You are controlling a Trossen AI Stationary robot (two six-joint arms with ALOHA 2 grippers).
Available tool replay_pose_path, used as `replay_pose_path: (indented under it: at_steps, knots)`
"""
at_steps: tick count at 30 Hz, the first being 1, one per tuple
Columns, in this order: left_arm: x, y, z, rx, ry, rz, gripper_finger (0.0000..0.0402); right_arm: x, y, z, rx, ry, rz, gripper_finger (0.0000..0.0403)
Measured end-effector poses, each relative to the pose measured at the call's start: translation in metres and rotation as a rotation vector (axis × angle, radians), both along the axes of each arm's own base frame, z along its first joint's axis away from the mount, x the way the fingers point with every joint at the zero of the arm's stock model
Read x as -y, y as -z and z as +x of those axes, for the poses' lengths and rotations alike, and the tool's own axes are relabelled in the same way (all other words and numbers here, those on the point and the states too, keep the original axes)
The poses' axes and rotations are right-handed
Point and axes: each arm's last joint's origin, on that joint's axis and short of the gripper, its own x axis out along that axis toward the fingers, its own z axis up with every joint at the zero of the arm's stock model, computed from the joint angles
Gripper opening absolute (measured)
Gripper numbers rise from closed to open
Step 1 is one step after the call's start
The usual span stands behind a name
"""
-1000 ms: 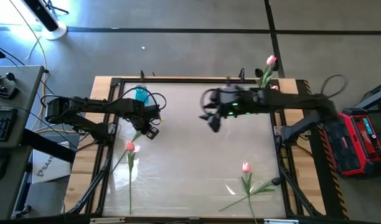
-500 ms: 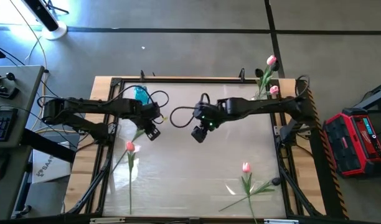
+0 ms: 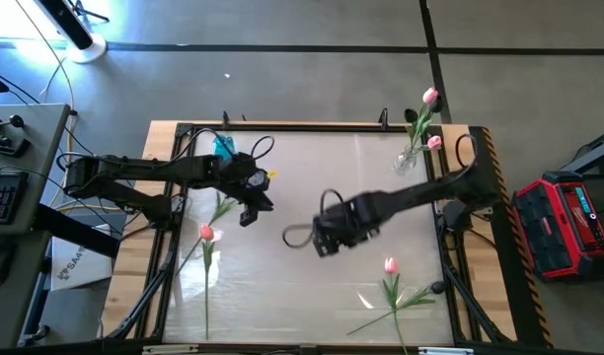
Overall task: Sort flowers into vase by color
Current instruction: Put the black flower into the blue vase
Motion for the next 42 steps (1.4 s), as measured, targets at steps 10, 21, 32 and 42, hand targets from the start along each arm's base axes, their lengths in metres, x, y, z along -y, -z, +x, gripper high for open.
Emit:
replay_pose_path:
  at_steps: [10,21,32,42]
  knots:
    - [0.01,-0.008,0.009,0.129,0.089,0.055,0.0053,-0.09,0.002,-0.047,-0.225,0.497,0.062,0.025]
    - [0.021,-0.008,0.009,0.12,0.117,0.035,0.0053,-0.122,0.0,-0.104,-0.639,0.507,-0.016,0.025]
    - [0.04,-0.004,0.007,0.046,0.105,-0.061,0.0053,-0.122,0.044,-0.123,-0.745,0.518,-0.073,0.0249]
    - [0.049,-0.002,0.005,0.02,0.13,-0.052,0.0053,-0.124,0.097,-0.132,-0.697,0.459,0.035,0.0249]
